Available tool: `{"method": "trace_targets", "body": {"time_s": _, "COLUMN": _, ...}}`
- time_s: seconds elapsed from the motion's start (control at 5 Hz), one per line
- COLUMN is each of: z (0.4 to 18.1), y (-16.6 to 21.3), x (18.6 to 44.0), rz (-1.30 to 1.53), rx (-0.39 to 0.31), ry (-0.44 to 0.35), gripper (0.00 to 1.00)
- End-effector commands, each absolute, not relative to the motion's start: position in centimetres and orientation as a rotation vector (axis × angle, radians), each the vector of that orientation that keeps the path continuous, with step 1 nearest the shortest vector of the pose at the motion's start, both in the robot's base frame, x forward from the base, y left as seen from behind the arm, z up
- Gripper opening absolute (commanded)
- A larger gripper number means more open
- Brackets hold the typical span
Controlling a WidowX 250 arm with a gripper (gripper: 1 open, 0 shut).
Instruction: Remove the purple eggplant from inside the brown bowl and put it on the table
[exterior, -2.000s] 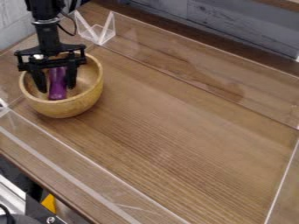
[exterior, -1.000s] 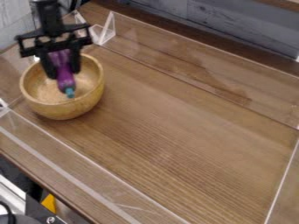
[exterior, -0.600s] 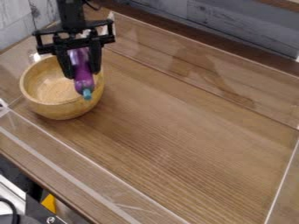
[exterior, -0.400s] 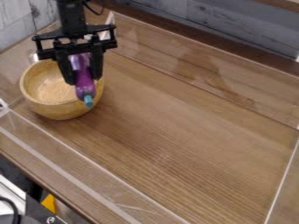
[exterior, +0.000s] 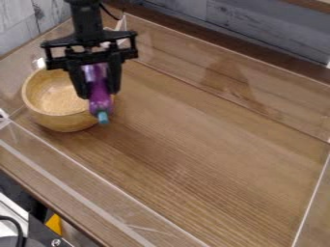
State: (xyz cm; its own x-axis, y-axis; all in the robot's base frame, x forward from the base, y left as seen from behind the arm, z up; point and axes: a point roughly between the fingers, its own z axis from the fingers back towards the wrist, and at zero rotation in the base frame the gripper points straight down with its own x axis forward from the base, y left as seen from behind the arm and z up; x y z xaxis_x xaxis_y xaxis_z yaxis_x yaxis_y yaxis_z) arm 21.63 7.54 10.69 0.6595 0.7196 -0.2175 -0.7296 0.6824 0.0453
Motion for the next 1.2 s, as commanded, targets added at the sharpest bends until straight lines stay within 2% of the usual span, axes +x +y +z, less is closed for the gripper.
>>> {"method": "trace_targets", "body": {"time_s": 0.0, "z": 12.0, "y": 5.7, "x": 21.7, "rz": 0.697, "rx": -0.029, "ry": 0.160, "gripper": 0.00}}
{"method": "trace_targets", "body": {"time_s": 0.2, "z": 11.8, "y": 2.5, "x": 21.7, "rz": 0.541, "rx": -0.016, "ry": 0.154, "gripper": 0.00}}
{"method": "trace_targets", "body": {"time_s": 0.6, "z": 11.7, "y": -5.6, "x": 22.4, "rz": 0.565, "rx": -0.009, "ry": 0.123, "gripper": 0.00}}
{"method": "trace_targets", "body": {"time_s": 0.8, "z": 10.9, "y": -6.8, "x": 21.5, "rz": 0.518, "rx": 0.007, "ry": 0.096, "gripper": 0.00}}
{"method": "trace_targets", "body": {"time_s": 1.0, "z": 9.6, "y": -5.7, "x": 20.6, "rz": 0.493, "rx": 0.006, "ry": 0.048, "gripper": 0.00}}
